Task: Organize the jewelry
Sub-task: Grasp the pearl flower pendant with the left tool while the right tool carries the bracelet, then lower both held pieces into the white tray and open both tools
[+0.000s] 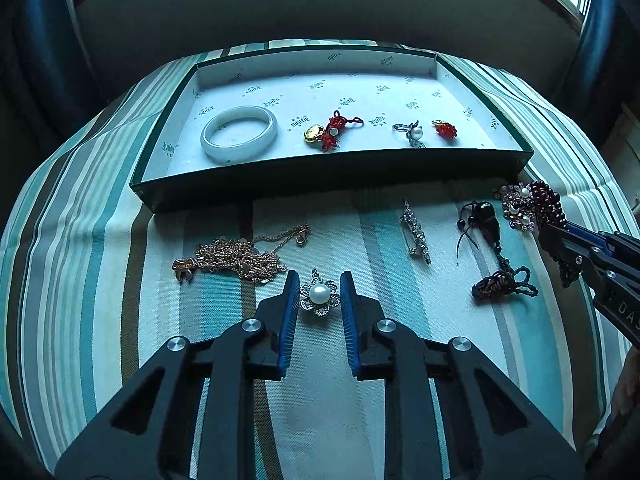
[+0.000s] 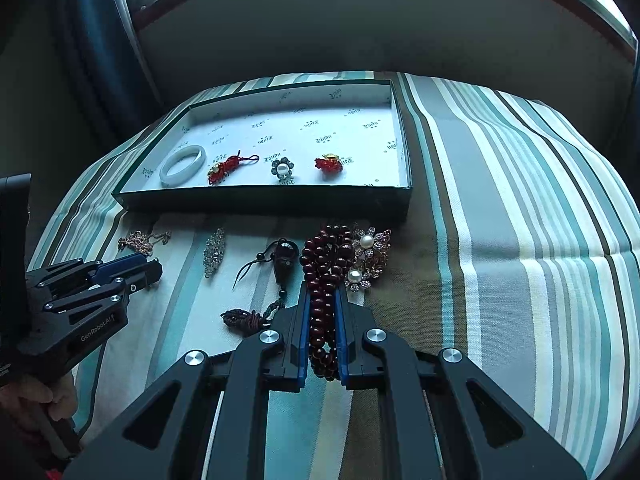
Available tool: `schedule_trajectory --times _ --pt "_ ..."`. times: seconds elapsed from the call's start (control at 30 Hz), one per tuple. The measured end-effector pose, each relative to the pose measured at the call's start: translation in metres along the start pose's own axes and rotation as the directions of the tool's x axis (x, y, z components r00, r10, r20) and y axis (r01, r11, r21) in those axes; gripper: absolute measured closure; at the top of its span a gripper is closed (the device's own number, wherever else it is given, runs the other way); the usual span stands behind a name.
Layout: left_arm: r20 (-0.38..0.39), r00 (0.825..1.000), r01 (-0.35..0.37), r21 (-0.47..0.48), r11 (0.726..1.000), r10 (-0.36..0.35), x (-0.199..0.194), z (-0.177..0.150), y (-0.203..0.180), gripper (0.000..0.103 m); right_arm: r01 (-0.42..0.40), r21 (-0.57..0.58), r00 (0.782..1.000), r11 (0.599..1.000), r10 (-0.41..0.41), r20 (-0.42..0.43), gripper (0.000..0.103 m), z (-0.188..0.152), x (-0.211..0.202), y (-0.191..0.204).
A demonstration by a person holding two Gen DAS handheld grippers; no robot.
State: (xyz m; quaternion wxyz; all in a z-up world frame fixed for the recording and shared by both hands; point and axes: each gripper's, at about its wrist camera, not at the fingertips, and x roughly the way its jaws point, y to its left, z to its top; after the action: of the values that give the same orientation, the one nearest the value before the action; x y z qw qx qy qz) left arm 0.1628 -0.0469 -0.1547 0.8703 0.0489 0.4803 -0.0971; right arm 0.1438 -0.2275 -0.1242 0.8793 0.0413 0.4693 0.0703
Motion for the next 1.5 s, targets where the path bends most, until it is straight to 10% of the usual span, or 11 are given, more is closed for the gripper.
schedule_trajectory --times 0.9,1.5 --pt "0.152 0.988 0.021 0.017 1.000 -0.024 -0.034 0.053 0.001 0.083 -0.040 -0.033 0.995 0.999 0.043 0.089 0.092 0.052 -0.009 0.019" --pt "0.159 0.987 -0.036 -0.004 0.999 0.036 0.046 0.152 0.011 0.082 -0.062 -0.060 0.993 0.996 0.068 0.095 0.092 0.140 0.067 0.036"
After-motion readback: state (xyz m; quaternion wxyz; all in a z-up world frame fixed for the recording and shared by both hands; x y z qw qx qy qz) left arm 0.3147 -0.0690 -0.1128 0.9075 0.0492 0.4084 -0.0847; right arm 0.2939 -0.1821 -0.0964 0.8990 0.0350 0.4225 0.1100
